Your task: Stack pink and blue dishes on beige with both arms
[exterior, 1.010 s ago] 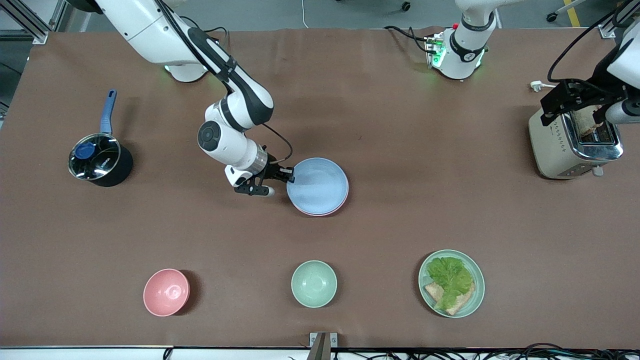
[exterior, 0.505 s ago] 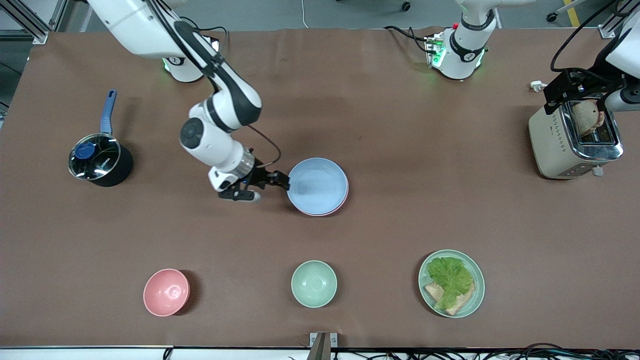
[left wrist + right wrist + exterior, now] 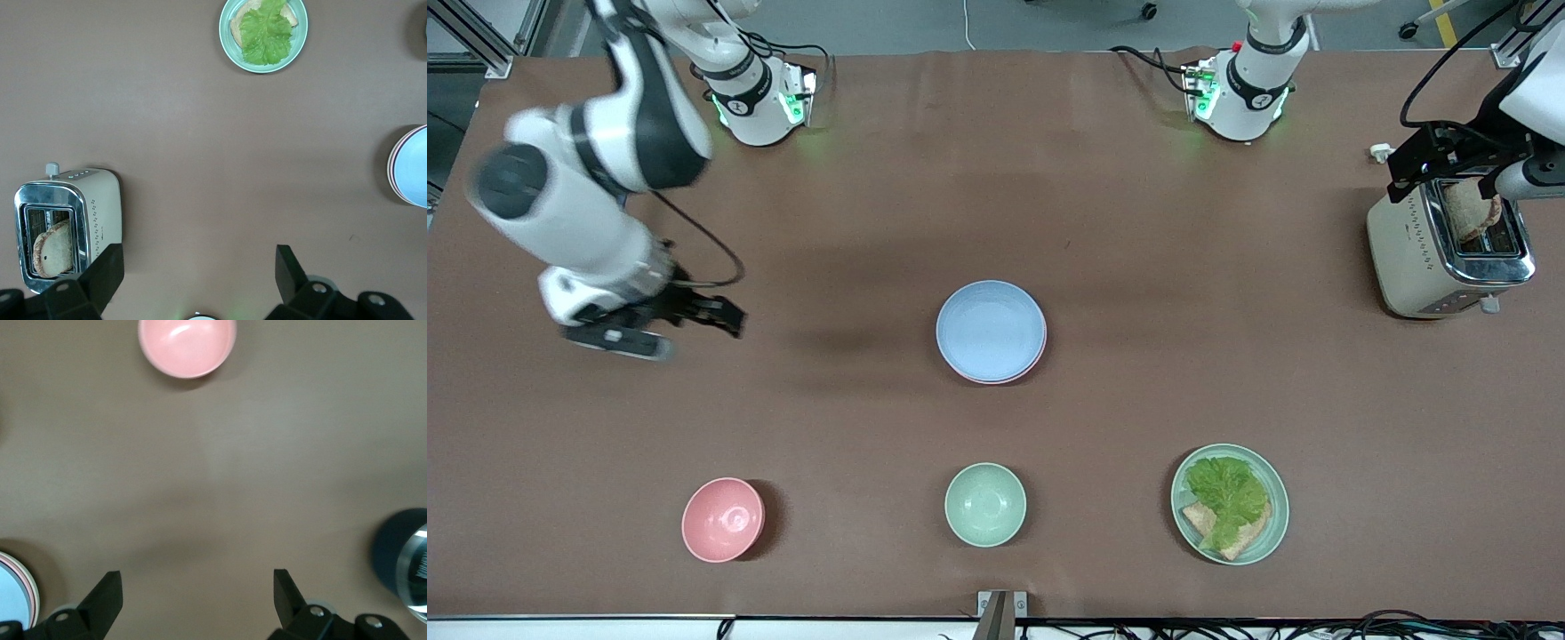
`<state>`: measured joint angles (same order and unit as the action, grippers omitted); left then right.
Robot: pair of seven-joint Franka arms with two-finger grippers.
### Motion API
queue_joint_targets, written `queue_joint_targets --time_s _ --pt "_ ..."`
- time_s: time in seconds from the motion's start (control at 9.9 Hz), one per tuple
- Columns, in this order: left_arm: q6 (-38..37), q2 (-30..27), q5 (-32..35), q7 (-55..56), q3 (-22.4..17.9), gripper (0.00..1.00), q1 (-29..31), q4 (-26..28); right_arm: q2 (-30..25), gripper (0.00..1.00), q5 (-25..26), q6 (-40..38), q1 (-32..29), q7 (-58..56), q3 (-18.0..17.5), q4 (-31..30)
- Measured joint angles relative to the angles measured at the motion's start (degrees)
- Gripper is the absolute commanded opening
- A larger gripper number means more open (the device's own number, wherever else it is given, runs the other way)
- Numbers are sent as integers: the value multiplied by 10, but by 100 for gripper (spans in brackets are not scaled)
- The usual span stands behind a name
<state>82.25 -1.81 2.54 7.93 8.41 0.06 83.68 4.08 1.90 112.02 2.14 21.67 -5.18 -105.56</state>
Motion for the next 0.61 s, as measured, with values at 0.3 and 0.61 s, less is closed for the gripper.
queue_joint_targets --time_s 0.3,0.61 --pt "0 0 0 0 -1 100 0 4 -14 100 2 -160 -2 -108 91 132" --pt "-5 1 -13 0 -1 100 0 6 -17 100 2 -254 -17 -156 106 225"
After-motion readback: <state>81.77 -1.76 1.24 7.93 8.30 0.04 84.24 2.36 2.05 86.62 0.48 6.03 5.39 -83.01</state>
